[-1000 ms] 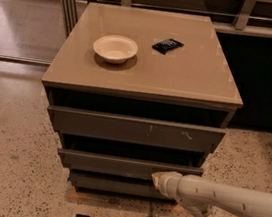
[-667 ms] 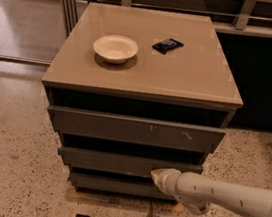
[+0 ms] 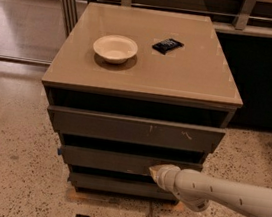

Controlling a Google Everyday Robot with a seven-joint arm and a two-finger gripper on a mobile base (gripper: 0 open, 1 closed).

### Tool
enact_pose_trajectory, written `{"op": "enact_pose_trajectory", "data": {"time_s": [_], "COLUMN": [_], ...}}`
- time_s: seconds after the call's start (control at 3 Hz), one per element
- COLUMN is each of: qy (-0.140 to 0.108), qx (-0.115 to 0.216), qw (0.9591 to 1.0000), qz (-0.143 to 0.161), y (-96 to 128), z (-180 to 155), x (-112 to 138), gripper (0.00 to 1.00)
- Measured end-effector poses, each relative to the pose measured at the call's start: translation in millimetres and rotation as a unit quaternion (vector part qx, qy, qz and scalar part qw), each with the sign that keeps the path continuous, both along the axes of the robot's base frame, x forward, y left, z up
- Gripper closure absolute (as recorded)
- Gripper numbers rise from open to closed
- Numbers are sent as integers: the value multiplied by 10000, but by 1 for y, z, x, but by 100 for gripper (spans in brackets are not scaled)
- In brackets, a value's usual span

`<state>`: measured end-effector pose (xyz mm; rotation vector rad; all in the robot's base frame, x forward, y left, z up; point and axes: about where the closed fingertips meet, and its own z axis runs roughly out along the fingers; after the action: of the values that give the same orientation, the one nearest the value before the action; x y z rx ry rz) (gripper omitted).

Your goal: Close middle drawer

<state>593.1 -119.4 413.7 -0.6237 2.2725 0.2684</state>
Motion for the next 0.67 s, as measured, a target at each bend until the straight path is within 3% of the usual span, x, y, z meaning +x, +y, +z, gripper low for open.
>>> {"op": "enact_pose_trajectory", "data": {"time_s": [0.67], "qy": [-2], "qx": [0], "qw": [10000], "qz": [1], "y": [1], "z": [0], "x": [-3], "gripper": [100]}}
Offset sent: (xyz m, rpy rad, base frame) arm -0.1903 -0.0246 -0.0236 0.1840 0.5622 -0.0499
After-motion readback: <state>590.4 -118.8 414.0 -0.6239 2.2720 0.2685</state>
